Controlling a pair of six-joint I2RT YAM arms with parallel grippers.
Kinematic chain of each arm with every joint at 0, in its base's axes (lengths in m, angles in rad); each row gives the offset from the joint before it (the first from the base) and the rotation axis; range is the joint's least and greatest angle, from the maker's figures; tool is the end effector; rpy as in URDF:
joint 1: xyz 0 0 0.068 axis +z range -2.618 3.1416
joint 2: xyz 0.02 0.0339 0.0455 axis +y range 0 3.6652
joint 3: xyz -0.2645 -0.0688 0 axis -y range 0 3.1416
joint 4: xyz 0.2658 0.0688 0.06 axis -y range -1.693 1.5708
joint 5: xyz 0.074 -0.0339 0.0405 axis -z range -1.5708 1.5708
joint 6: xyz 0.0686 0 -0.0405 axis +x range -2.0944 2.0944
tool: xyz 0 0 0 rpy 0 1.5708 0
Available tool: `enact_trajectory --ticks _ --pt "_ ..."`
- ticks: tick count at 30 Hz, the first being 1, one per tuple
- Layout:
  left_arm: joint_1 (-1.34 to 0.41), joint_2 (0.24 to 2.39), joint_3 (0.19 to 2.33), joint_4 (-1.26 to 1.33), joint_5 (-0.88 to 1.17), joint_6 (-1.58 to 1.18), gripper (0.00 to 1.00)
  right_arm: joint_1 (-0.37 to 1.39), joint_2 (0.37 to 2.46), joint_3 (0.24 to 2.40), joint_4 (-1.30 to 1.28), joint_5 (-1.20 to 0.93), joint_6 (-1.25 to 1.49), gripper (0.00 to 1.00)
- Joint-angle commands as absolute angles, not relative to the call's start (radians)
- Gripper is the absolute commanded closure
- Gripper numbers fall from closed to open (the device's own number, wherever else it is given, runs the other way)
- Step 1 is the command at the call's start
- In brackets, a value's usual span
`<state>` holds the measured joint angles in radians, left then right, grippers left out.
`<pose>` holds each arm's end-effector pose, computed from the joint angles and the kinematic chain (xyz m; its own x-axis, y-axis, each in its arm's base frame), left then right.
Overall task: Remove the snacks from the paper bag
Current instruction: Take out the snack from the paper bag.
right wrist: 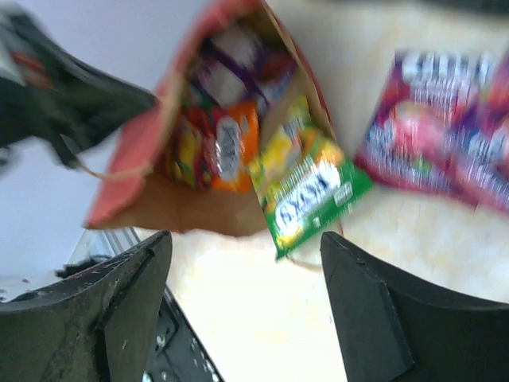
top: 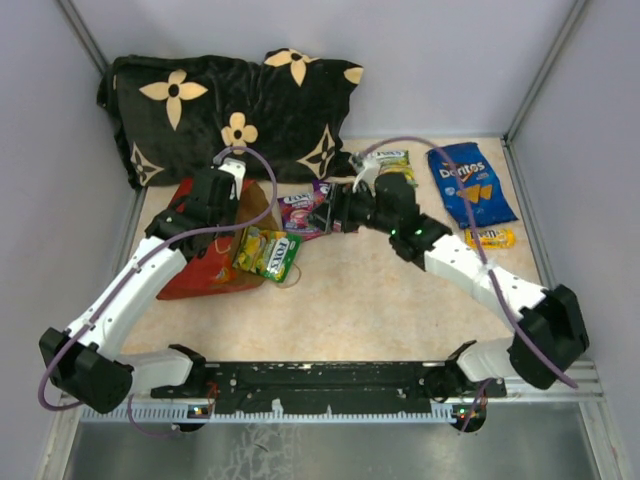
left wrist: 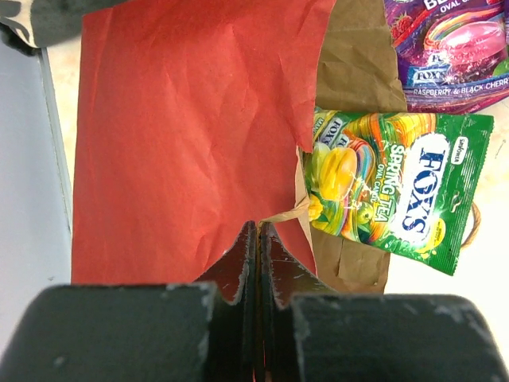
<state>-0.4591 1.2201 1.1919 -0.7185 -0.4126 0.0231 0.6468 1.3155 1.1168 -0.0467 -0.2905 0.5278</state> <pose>0.2784 -0.1069 0.3214 -0.6054 0.3229 -0.7274 0.1562 0.9444 0.2892 0.2764 0.2333 0.3418 -0.5700 0.1743 -0.8030 -0.5927 0.5896 0.5487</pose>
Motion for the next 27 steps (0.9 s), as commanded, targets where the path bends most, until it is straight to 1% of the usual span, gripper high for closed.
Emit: enact_trajectory --ticks 1,4,8,11,18,21,27 --pt "-0.45 1.218 1.17 -0.693 -0.403 0.025 0.97 0.659 1.423 0.873 0.253 -0.329 0.71 0.22" --pt "-0.45 1.214 1.158 -0.68 -0.399 0.032 0.97 0.659 1.504 0.81 0.439 -0.302 0.756 0.2" --pt "-0.445 1.215 1.152 -0.671 -0.398 0.036 0.97 0.665 1.618 0.808 0.634 -0.334 0.839 0.22" --pt "-0.44 1.216 1.145 -0.664 -0.388 0.035 0.97 0.678 1.715 0.83 0.711 -0.329 0.886 0.23" --pt "-0.435 1.211 1.132 -0.655 -0.374 0.04 0.97 0.704 1.888 0.889 0.756 -0.323 0.964 0.31" --pt "-0.434 1.211 1.128 -0.651 -0.369 0.04 0.97 0.719 1.925 0.903 0.729 -0.305 0.969 0.34" --pt "-0.427 1.212 1.121 -0.645 -0.352 0.042 0.97 0.758 1.985 0.957 0.705 -0.304 0.972 0.43"
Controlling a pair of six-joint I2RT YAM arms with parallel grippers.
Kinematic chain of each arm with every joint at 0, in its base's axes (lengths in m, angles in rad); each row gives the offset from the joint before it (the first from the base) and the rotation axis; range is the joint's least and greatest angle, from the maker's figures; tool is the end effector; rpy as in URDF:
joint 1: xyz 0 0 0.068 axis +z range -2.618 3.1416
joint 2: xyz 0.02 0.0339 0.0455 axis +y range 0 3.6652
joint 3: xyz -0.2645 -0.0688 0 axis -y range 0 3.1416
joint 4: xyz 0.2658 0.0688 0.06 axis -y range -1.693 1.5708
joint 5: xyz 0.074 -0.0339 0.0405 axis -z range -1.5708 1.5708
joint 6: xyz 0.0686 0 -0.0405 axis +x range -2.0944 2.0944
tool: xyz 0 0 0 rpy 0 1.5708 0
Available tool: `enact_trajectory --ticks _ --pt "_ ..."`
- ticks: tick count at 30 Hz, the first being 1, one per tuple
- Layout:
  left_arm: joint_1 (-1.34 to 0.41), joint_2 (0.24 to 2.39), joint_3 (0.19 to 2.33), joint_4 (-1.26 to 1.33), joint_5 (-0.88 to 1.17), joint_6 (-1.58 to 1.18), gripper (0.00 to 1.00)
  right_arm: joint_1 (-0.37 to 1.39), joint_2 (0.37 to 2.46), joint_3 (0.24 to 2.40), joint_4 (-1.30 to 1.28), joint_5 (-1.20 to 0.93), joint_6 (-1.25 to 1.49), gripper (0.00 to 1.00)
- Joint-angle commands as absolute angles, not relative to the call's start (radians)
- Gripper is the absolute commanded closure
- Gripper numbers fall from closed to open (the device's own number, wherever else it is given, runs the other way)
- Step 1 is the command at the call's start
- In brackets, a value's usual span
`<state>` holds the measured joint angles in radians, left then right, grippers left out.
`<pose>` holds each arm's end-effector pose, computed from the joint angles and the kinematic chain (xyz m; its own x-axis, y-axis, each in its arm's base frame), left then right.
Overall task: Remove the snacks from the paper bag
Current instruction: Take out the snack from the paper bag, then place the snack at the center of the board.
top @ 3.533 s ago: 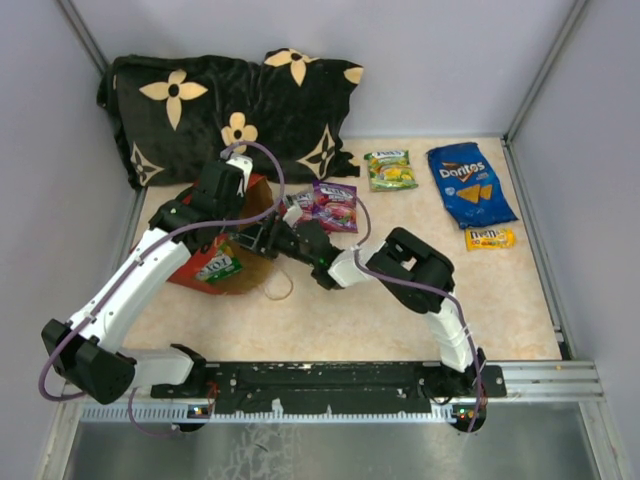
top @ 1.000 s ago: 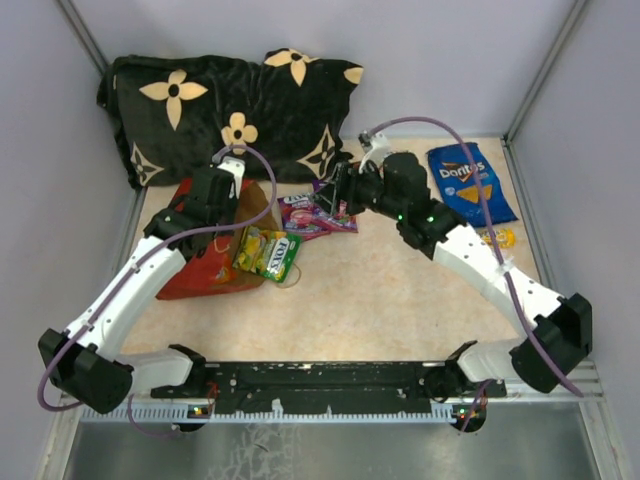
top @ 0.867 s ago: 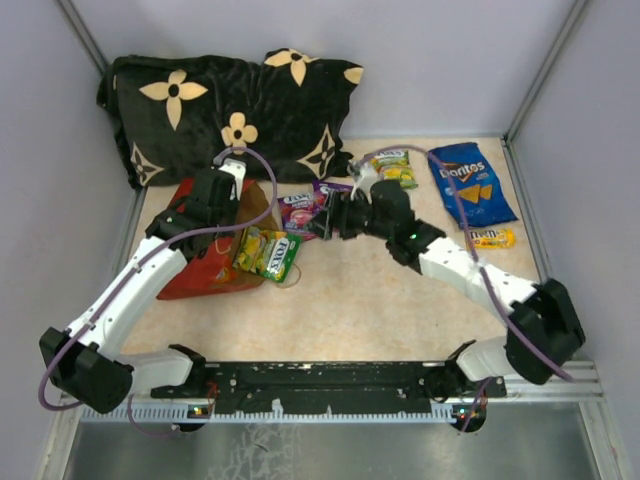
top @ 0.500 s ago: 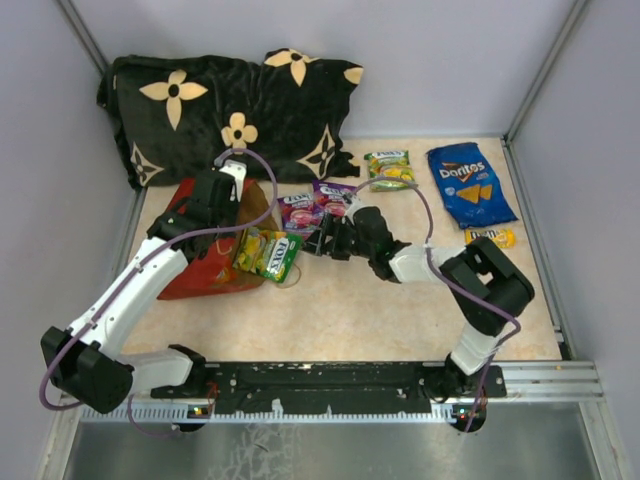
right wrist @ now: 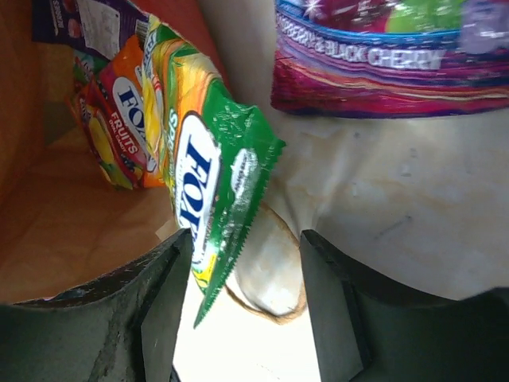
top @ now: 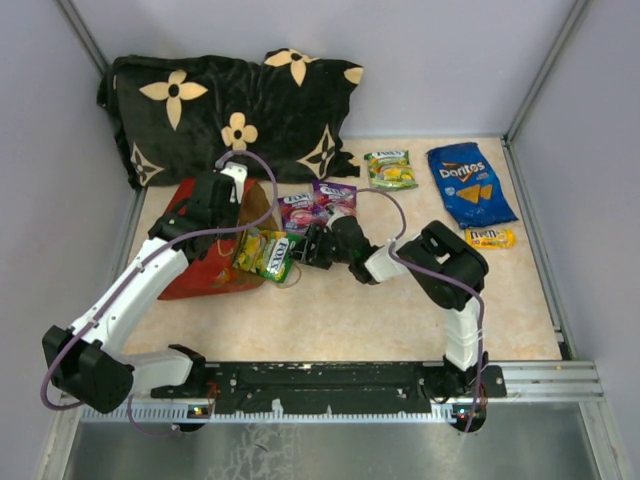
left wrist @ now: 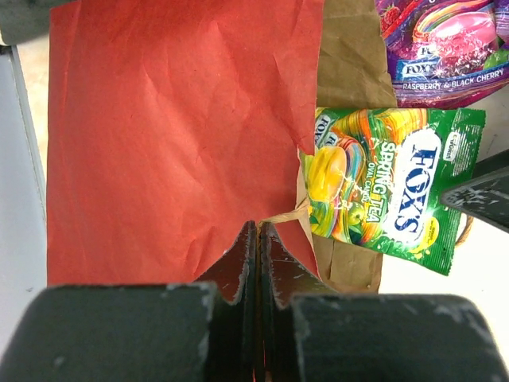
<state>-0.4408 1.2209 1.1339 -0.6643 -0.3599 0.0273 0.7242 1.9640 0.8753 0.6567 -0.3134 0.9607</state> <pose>0.2819 -0.1063 0.3043 -0.6126 0.3172 -0.7240 0.1833 0.9480 0.2603 0.3037 0.2969 0.0918 -0.8681 0.2730 -0.4145 -0.2242 0.5293 0.8183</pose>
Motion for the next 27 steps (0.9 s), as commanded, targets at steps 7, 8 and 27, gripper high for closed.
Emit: enact_trajectory --ticks 7,8,27 --pt "-0.422 1.202 1.121 -0.642 -0.345 0.044 0.97 0.782 1.957 1.007 0.654 -0.354 0.953 1.0" --pt "-0.422 1.198 1.121 -0.641 -0.344 0.044 0.97 0.777 1.915 1.016 0.605 -0.369 0.914 1.0" --pt "-0.42 1.183 1.114 -0.624 -0.278 0.049 0.97 0.652 1.429 1.738 -1.095 -0.181 -0.644 0.88"
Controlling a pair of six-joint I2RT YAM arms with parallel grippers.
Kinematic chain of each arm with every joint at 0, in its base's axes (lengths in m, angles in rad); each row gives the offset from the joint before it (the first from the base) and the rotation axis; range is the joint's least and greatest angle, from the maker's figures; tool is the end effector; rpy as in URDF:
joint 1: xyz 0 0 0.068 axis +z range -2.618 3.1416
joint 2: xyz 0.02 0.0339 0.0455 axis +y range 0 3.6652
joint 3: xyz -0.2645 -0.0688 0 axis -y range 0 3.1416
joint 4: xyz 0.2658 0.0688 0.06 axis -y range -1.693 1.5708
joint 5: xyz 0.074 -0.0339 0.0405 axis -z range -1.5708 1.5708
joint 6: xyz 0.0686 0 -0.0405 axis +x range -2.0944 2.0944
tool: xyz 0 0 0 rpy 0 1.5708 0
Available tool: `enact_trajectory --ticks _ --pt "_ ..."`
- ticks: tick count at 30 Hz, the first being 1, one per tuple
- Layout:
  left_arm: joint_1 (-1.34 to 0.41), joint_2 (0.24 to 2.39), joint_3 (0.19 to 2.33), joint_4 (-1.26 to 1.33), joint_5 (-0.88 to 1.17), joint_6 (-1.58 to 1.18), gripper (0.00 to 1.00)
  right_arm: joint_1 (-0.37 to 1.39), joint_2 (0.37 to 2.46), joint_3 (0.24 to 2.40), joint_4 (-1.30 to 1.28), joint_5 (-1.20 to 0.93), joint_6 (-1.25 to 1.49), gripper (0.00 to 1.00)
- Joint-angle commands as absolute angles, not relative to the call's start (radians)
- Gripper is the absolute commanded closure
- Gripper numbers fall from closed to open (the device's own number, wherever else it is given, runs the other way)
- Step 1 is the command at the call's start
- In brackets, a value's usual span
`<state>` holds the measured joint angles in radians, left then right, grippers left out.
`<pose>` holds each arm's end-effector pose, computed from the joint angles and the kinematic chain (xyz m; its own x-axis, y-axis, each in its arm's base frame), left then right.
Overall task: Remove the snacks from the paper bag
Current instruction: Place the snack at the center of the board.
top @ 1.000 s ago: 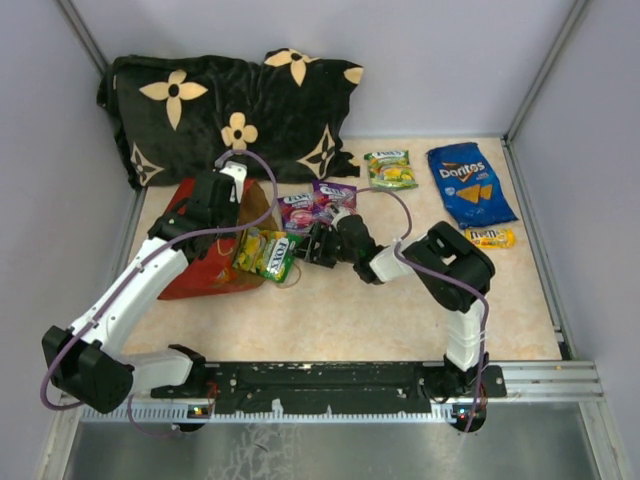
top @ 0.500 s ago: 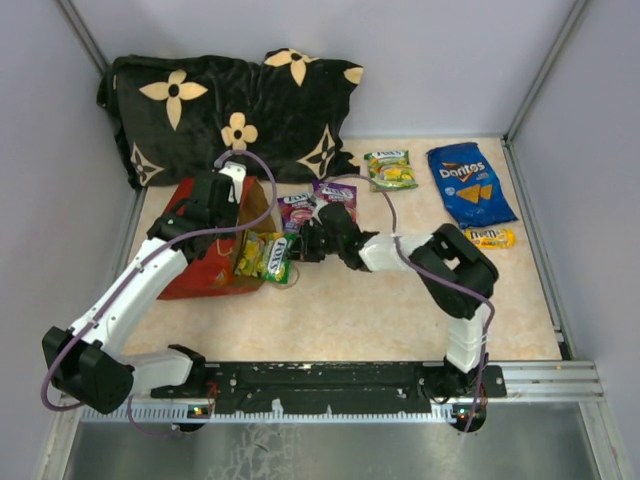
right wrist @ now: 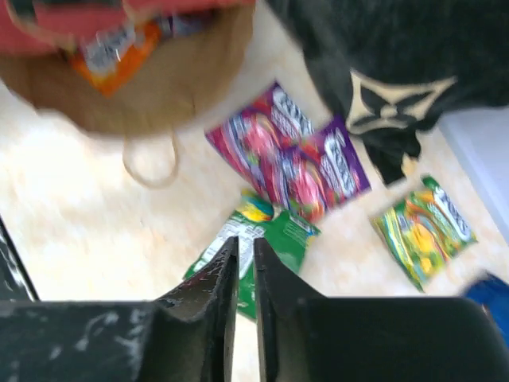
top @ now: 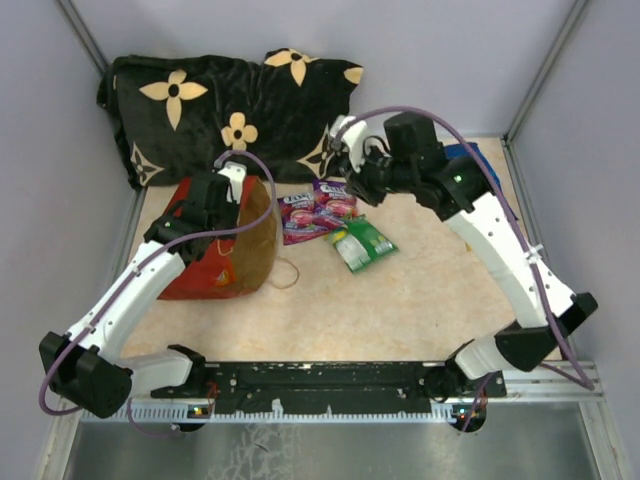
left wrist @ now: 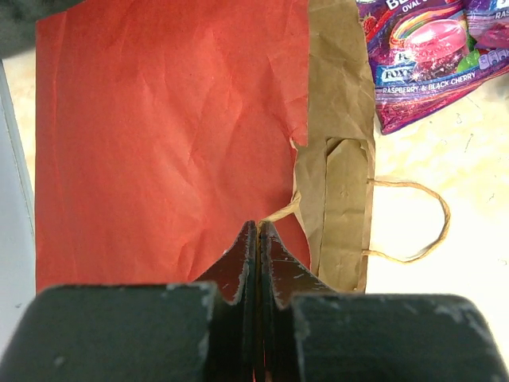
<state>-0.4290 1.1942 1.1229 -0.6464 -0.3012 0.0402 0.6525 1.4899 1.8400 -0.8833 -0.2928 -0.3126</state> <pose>0.2788 -0.1051 0.3086 -0.5898 0.3120 -0.7449 0.2179 0.9496 0.2252 0.2645 0.2270 0.4537 -0.1448 -0.4812 -0.8646 -0.8653 0.4854 -0.1252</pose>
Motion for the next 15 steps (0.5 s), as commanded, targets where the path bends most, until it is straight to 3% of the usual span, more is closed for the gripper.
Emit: enact_trajectory --ticks 1,3,4,7,8,10,11,15 --pt "-0.421 1.185 1.115 -0.623 -0.277 0.049 0.97 0.643 1.403 1.711 -1.079 -0.165 -0.677 0.9" --pt "-0.421 1.189 1.119 -0.627 -0.272 0.048 0.97 0.618 1.353 1.678 -1.045 -0.191 -0.72 0.91" --pt "-0.42 1.189 1.119 -0.627 -0.272 0.046 0.97 0.613 1.33 1.652 -1.013 -0.196 -0.725 0.86" --pt "-0.42 1.186 1.11 -0.625 -0.272 0.044 0.97 0.612 1.242 1.468 -0.753 -0.042 -0.631 0.53" --pt "-0.419 1.185 1.108 -0.626 -0.271 0.042 0.97 0.612 1.211 1.366 -0.604 0.063 -0.567 0.34" --pt "-0.42 1.188 1.106 -0.626 -0.266 0.04 0.97 0.611 1.168 1.131 -0.322 0.228 -0.396 0.18" --pt "-0.42 1.19 1.106 -0.627 -0.264 0.039 0.97 0.611 1.152 1.036 -0.214 0.318 -0.263 0.04" --pt "-0.421 1.188 1.098 -0.623 -0.261 0.038 0.95 0.611 1.124 0.885 -0.232 0.405 0.134 0.01"
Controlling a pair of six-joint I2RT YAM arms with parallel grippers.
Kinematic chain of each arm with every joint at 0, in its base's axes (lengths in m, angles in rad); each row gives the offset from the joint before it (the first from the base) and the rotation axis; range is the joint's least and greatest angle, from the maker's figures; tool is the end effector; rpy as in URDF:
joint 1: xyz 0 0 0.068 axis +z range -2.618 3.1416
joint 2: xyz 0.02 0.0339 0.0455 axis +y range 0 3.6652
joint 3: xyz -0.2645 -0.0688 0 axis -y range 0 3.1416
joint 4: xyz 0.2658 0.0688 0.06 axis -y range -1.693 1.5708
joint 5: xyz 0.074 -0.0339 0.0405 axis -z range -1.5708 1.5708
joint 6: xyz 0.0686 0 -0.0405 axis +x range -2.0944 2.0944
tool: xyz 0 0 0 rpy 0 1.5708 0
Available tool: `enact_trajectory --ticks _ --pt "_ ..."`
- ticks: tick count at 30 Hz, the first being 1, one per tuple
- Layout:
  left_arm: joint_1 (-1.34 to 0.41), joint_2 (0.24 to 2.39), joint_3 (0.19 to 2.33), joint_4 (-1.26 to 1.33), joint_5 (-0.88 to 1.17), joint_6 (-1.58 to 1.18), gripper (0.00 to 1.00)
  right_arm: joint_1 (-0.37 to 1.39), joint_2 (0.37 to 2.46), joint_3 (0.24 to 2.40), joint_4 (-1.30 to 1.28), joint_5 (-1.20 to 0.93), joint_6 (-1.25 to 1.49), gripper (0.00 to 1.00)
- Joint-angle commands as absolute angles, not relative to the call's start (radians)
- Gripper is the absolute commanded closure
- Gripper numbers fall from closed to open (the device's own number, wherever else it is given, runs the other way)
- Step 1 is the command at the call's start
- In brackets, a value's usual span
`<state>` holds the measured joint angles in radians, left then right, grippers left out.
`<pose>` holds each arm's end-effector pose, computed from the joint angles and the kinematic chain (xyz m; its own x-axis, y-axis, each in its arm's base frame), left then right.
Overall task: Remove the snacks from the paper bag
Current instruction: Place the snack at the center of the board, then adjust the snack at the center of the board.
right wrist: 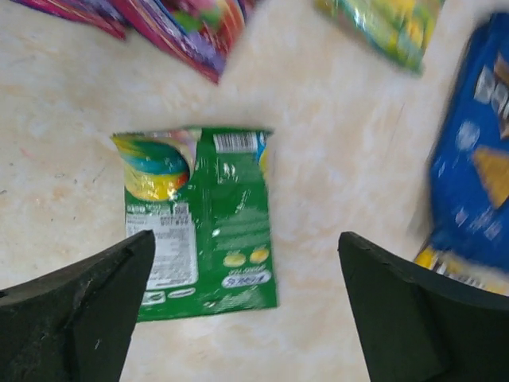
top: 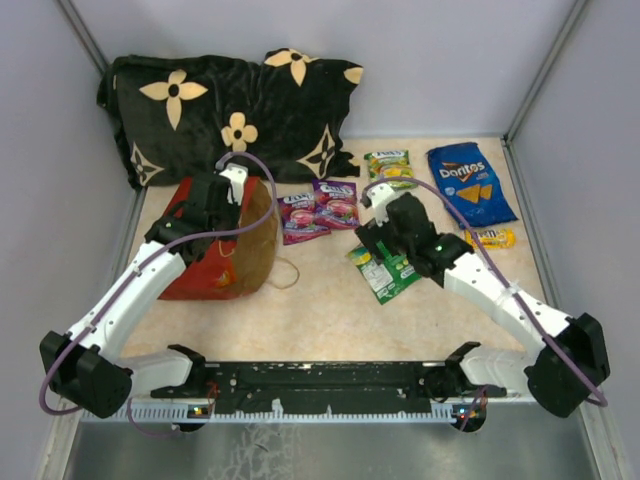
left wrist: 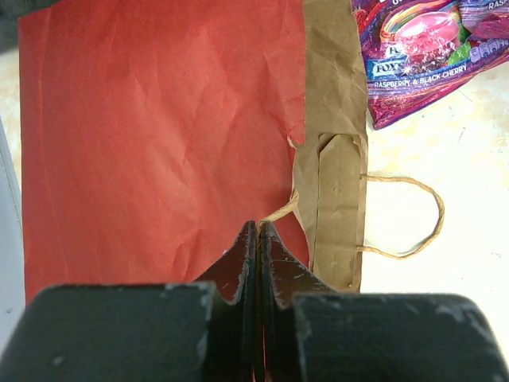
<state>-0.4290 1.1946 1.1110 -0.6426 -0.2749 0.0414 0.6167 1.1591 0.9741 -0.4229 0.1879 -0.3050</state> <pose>0.2782 -0.1068 0.3041 -0.5944 0.3157 -0.7396 0.2406 0.9474 0.2110 0.2542 0.1645 0.2852 -0.3114 -0.5824 -0.7509 -0.5625 0.7498 -0.3483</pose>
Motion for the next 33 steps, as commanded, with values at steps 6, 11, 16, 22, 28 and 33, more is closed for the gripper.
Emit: enact_trajectory --ticks 6,11,16,22,28,33 --pt "-0.422 1.202 1.09 -0.619 -0.234 0.035 0.95 0.608 0.733 0.556 -0.257 0.415 0.79 0.06" --pt "-0.421 1.204 1.091 -0.618 -0.221 0.034 0.95 0.602 0.463 0.364 -0.376 0.47 1.238 0.18" --pt "-0.422 1.202 1.092 -0.618 -0.21 0.034 0.95 0.555 0.446 0.266 -0.397 0.408 1.463 0.28" --pt "-0.421 1.196 1.092 -0.618 -0.206 0.035 0.94 0.479 0.53 0.163 -0.294 0.302 1.532 0.3" --pt "-0.422 1.204 1.095 -0.619 -0.2 0.035 0.94 0.383 0.592 0.034 -0.132 0.195 1.544 0.35" --pt "-0.421 1.207 1.098 -0.62 -0.2 0.035 0.94 0.343 0.728 -0.011 0.068 0.176 1.511 0.43"
